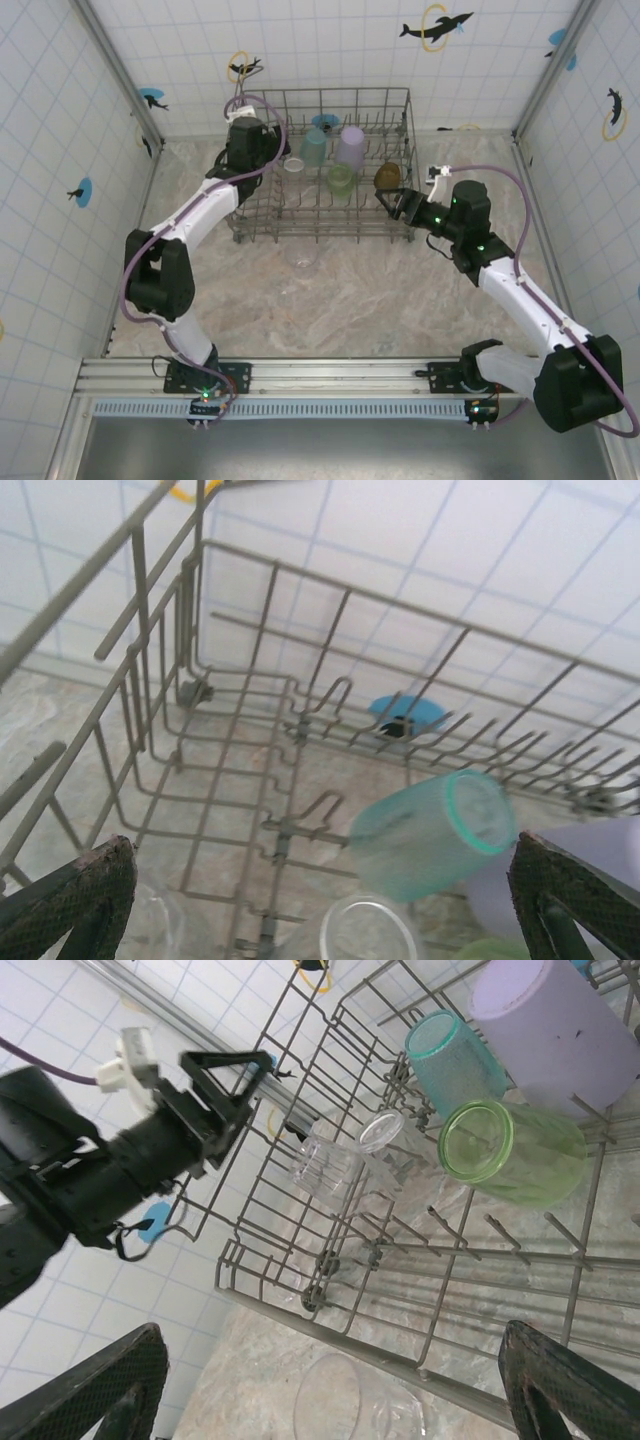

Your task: Load the cups into the dish rack

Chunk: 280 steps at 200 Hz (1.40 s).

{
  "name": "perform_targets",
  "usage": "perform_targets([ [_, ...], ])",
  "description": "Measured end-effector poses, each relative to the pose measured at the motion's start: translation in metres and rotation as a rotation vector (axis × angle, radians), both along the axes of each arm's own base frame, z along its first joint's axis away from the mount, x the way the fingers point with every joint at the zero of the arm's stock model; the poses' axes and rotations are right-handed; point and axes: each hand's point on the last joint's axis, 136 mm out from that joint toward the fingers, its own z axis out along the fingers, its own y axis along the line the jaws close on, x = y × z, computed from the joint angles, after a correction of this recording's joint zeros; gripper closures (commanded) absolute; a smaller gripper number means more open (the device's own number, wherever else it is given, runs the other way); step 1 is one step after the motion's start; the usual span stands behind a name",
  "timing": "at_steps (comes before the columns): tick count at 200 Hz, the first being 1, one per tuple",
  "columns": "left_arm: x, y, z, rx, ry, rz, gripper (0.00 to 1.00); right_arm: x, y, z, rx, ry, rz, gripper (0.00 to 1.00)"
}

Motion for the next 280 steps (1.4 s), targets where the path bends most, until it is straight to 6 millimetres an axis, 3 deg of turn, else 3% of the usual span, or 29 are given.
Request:
perform_targets([
  [45, -0.018, -0.007, 0.057, -0.095, -0.103, -0.065, 0.02, -0.006, 0.004, -0.011, -0.025, 0.024, 0.016, 0.0],
  [79, -0.042, -0.006, 0.078, -0.143, -0.138, -0.091, 0.02, -0.011, 0.008, -0.016, -0.046, 0.029, 0.03, 0.0],
  [124, -0.075, 0.003, 0.078, -0.156, -0.138, -0.108, 0.02, -0.014, 0.01, -0.023, -0.08, 0.039, 0.034, 0.0],
  [183, -0.113, 0.045, 0.084, -0.13, -0.135, 0.048, 0.02, -0.018, 0.009, -0.026, -0.108, 0.036, 0.031, 0.0],
  [244, -0.153, 0.068, 0.046, -0.073, 0.001, 0.099, 0.02, -0.025, -0.001, -0.032, -0.17, 0.04, 0.013, 0.0],
  [280, -0.178, 0.071, 0.056, -0.097, 0.003, 0.07, 0.02, -0.027, -0.005, -0.039, -0.199, 0.055, 0.0, 0.0],
])
